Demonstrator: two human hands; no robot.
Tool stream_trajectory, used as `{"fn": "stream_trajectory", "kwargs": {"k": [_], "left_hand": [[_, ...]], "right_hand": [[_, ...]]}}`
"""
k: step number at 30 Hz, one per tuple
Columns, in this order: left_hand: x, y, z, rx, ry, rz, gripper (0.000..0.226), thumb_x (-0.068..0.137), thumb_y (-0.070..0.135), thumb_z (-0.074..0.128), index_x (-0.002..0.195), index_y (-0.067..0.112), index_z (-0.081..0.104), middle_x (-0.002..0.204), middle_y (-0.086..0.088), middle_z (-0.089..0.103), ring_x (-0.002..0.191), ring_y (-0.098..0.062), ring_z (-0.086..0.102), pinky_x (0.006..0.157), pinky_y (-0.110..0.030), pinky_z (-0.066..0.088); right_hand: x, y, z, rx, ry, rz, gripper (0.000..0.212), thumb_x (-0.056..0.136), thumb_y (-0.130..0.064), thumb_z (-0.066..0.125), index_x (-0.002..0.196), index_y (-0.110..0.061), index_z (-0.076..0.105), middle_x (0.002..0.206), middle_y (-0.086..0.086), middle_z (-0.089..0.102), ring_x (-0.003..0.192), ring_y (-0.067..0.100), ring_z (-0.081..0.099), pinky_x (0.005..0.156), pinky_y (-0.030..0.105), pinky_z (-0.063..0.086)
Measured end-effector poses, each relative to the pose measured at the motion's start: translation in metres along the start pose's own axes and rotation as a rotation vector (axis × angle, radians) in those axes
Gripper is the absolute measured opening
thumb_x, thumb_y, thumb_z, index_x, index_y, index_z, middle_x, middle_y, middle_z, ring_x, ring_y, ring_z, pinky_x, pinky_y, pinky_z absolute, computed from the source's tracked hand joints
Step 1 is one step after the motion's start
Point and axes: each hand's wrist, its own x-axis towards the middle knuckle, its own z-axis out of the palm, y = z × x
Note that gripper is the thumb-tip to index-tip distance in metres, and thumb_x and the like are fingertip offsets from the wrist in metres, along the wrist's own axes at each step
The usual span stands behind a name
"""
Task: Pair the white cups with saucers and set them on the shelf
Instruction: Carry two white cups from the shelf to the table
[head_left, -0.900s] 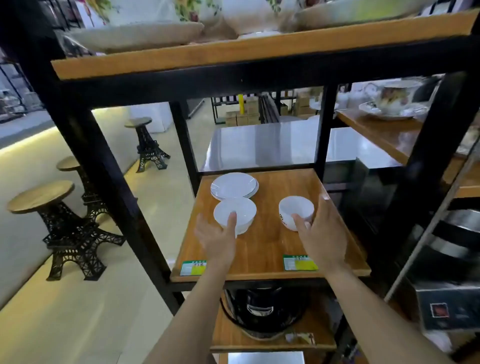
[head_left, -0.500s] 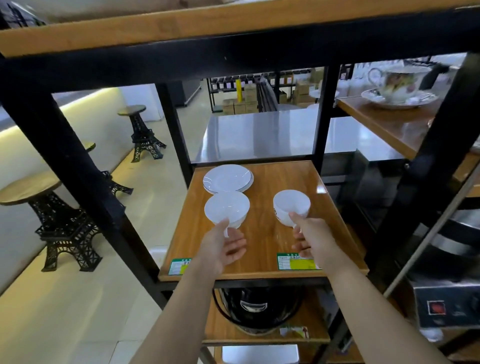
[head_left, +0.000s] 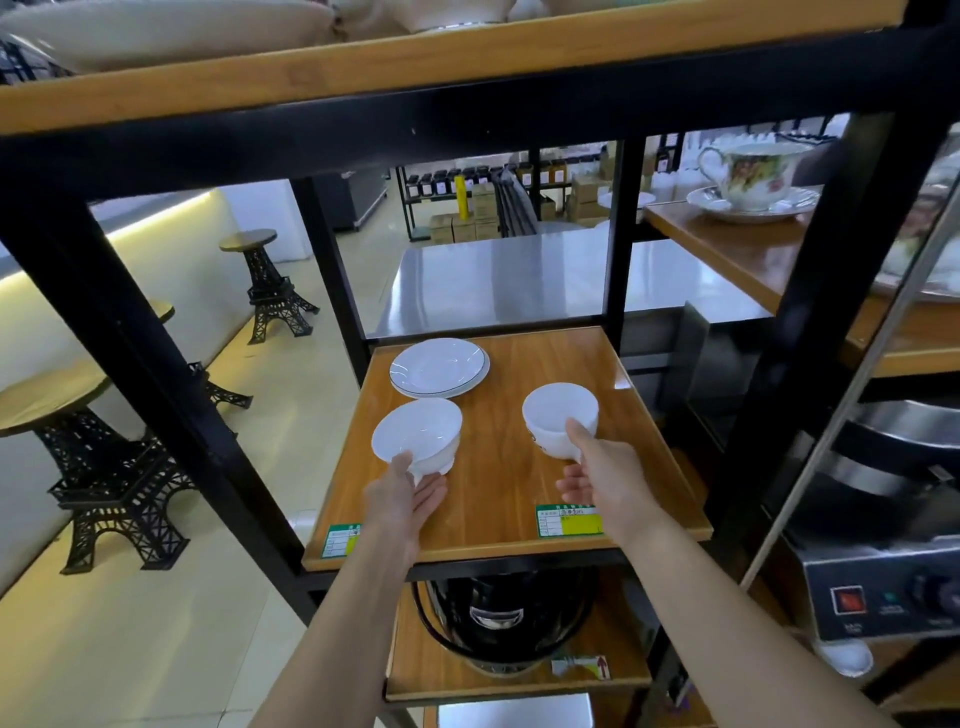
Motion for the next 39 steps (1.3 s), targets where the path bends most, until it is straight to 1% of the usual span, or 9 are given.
{"fn": "stream_trajectory", "kwargs": {"k": [4,11,16,20,24,27,30,35,39], "left_hand": [[-0.017,0.003,-0.022,0.061,-0.011,0.03,0.051,0.094,0.025,0.05,0.136,-0.001,0.038,0.081,-0.011,0.065,0.082,-0.023,0.066,0.09,-0.037,0.05],[-0.066,0.007,-0.058,0.194,-0.104,0.165,0.044,0.093,0.023,0.05,0.131,0.002,0.044,0.076,-0.008,0.068,0.077,-0.022,0.068,0.083,-0.038,0.053],[-0.114,-0.002,-0.049,0.253,-0.277,0.184,0.014,0.094,0.013,0.043,0.094,0.006,0.056,0.08,-0.007,0.065,0.084,-0.024,0.067,0.069,-0.028,0.056],[-0.166,-0.024,-0.009,0.328,-0.498,0.173,0.033,0.094,0.017,0.048,0.123,0.001,0.05,0.098,-0.016,0.068,0.085,-0.019,0.068,0.079,-0.031,0.051],[-0.243,-0.064,0.035,0.385,-0.733,0.137,0.051,0.094,0.024,0.049,0.139,0.003,0.035,0.089,-0.003,0.062,0.087,-0.02,0.068,0.079,-0.034,0.051],[-0.303,-0.104,0.064,0.444,-0.895,0.098,0.047,0.095,0.024,0.049,0.134,-0.001,0.041,0.079,0.0,0.062,0.093,-0.026,0.066,0.087,-0.038,0.049],[-0.369,-0.15,0.091,0.498,-1.036,0.067,0.042,0.096,0.022,0.047,0.13,-0.001,0.046,0.093,-0.009,0.065,0.1,-0.029,0.064,0.093,-0.04,0.047],[-0.494,-0.235,0.126,0.527,-1.228,-0.055,0.031,0.096,0.02,0.046,0.123,0.007,0.046,0.098,-0.015,0.063,0.085,-0.025,0.063,0.082,-0.034,0.046],[-0.595,-0.31,0.145,0.567,-1.35,-0.132,0.038,0.094,0.019,0.047,0.129,0.002,0.045,0.105,-0.016,0.061,0.089,-0.027,0.064,0.082,-0.037,0.048]], "right_hand": [[-0.028,0.004,-0.003,-0.006,0.041,-0.042,0.034,0.08,-0.056,0.056,0.079,-0.021,0.056,0.073,0.007,0.061,0.055,0.014,0.059,0.042,0.02,0.047],[-0.106,0.024,-0.028,0.197,0.149,-0.023,0.031,0.081,-0.047,0.062,0.081,-0.016,0.059,0.059,0.003,0.053,0.046,0.013,0.053,0.034,0.019,0.04],[-0.168,0.042,-0.069,0.25,0.314,-0.029,0.03,0.081,-0.045,0.063,0.08,-0.015,0.061,0.054,0.003,0.052,0.034,0.007,0.048,0.032,0.015,0.035],[-0.219,0.051,-0.121,0.3,0.456,-0.041,0.033,0.081,-0.046,0.063,0.077,-0.013,0.061,0.048,0.0,0.048,0.036,0.009,0.043,0.036,0.021,0.034],[-0.275,0.065,-0.19,0.327,0.637,-0.101,0.041,0.082,-0.047,0.061,0.068,-0.008,0.058,0.049,0.004,0.048,0.041,0.013,0.041,0.039,0.022,0.033],[-0.324,0.082,-0.247,0.379,0.775,-0.135,0.038,0.084,-0.042,0.061,0.065,-0.01,0.056,0.04,-0.003,0.047,0.034,0.009,0.042,0.034,0.017,0.031],[-0.378,0.104,-0.31,0.391,0.958,-0.127,0.04,0.083,-0.043,0.06,0.059,-0.013,0.049,0.049,0.005,0.044,0.04,0.014,0.037,0.04,0.023,0.026],[-0.479,0.138,-0.417,0.433,1.224,-0.087,0.039,0.084,-0.039,0.06,0.058,-0.011,0.054,0.046,0.005,0.043,0.033,0.012,0.035,0.032,0.019,0.024],[-0.566,0.17,-0.501,0.476,1.374,-0.044,0.036,0.08,-0.045,0.062,0.064,-0.014,0.059,0.052,0.004,0.044,0.043,0.014,0.035,0.042,0.023,0.023]]}}
